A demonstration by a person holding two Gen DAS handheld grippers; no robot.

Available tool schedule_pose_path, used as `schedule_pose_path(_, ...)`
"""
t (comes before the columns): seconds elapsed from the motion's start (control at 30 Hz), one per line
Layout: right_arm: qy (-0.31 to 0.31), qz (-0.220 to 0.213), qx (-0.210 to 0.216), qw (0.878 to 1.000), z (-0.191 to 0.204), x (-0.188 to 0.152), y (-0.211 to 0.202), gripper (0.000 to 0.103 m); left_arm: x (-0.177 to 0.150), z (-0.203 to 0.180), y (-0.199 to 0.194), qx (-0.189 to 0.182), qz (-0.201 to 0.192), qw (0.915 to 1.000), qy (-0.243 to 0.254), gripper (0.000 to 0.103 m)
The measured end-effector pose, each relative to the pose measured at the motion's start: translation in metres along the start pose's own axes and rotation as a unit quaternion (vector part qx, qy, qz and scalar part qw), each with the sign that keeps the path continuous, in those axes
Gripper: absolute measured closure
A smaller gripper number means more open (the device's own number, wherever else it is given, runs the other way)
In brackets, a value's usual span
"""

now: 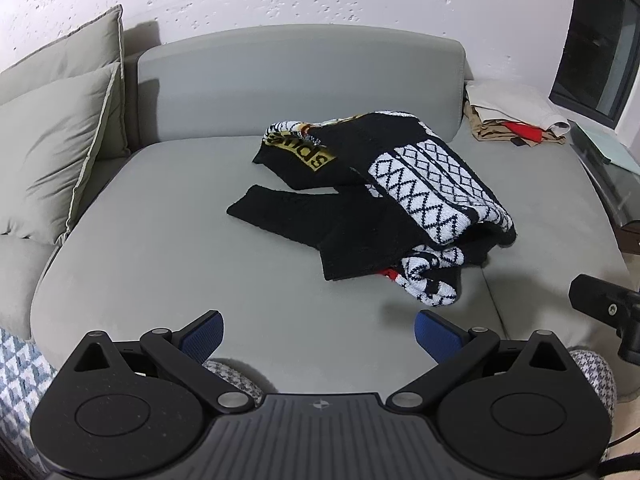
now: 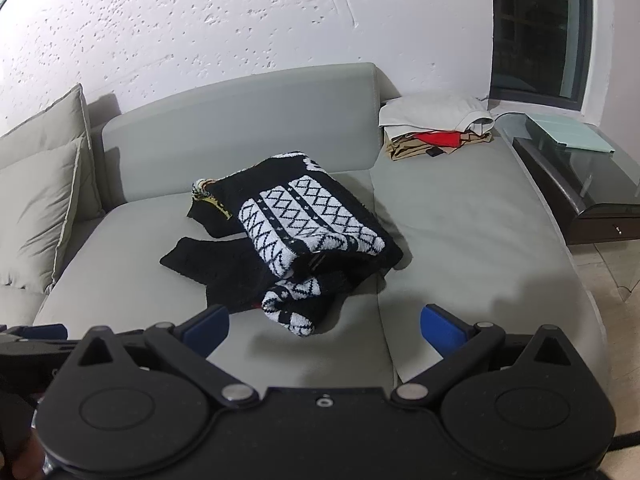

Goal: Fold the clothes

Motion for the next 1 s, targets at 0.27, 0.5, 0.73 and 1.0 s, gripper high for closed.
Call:
schedule_pose_path(0.27,0.001,0.002,0.000,1.000,0.0019,0.0007,0.0033,0.000,0.0005,-0.0021,0.0024,-0.006,0.004,0.9999,0.012,0.001)
schedule_pose_path(0.5,-0.005,0.002,-0.006,1.000,0.0050,0.0004,0.0017,0.000,-0.0002,-0.0012,0.0035,-0.004,0.002,0.9999,0.011,0.001)
schedule_pose_path(0.73,-0.008,0.002,-0.007,1.000,0.0051,-0.0011,0.0036,0.000,-0.0005,-0.0013,0.0036,-0.001,-0.001,0.9999,0.012,0.001)
schedule_pose_path(1.0,-0.010,0.005,-0.009,1.000,0.0064,-0.0003,0.0034,0.000,-0.0006,-0.0018,0.0028,0.000,-0.001,0.9999,0.012,0.001)
Point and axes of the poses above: each gripper's, at about its wrist camera, not at the fingertips, and y roughly the way its jaws point, z to its left, x to its top, the point moved 2 cm from there along y, roughly the way its jaws point, and after that the axes turned 2 degrees about -x, right-handed, at the moved point
